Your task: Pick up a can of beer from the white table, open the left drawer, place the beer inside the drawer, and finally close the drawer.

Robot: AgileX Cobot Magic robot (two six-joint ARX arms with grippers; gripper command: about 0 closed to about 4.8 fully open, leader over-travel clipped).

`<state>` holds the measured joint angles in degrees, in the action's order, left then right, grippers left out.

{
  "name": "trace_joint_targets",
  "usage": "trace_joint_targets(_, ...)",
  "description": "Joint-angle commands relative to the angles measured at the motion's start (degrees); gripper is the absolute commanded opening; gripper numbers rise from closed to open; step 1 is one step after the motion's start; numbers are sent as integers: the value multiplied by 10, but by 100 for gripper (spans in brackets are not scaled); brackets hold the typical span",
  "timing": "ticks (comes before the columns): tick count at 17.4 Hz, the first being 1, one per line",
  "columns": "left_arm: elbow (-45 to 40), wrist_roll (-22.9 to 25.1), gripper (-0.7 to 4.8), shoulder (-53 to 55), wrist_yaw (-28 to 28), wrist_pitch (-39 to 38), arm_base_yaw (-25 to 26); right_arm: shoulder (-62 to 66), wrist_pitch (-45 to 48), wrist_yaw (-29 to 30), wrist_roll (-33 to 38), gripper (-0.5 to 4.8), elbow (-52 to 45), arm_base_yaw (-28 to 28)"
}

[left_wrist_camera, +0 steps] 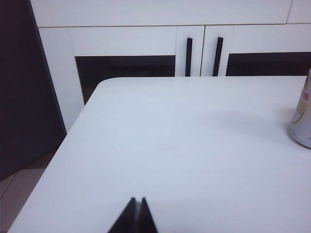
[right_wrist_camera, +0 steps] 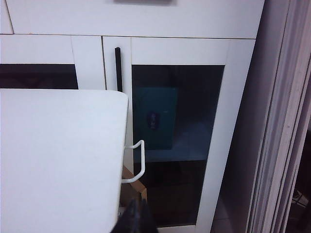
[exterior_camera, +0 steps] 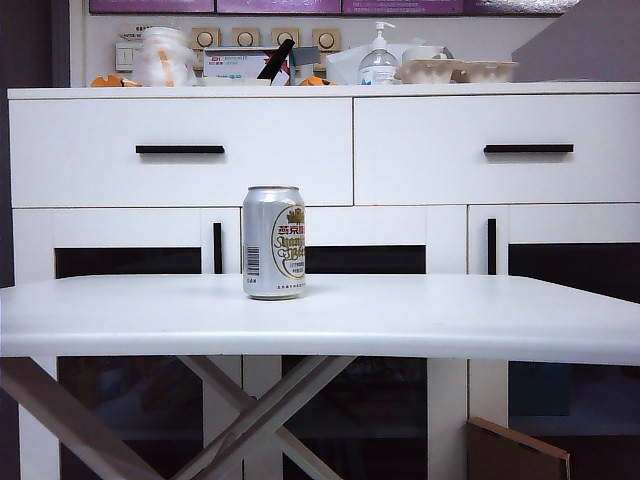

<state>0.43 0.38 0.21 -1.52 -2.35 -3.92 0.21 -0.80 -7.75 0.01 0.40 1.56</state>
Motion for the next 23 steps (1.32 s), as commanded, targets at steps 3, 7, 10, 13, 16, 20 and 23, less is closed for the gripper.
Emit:
trace_joint_targets(3,1,0,-6,0,2,7,1,0,11,-1,2,-5,-2,0)
trace_joint_targets(7,6,-2,-6,0,2,10,1,0,45,11,22,-5,0,1)
trace_joint_targets(10,47,-41,-6,1,-27,11,1,2,61,19,64,-5,36,1)
trace_joint_targets(13,127,-40,-6,47,-49,0,1,49,41,37,64,-5,118,1)
trace_joint_targets(16,226,-38,-6,164,-49,-1,1,158,58,108,64,-5,208,1)
trace_joint_targets(20,365,-38,-6,309,7,0,1,347,120,231,64,-5,341,27)
trace_joint_targets(23,427,-38,-6,374,31,-1,1,483,187,230,64,-5,411,106)
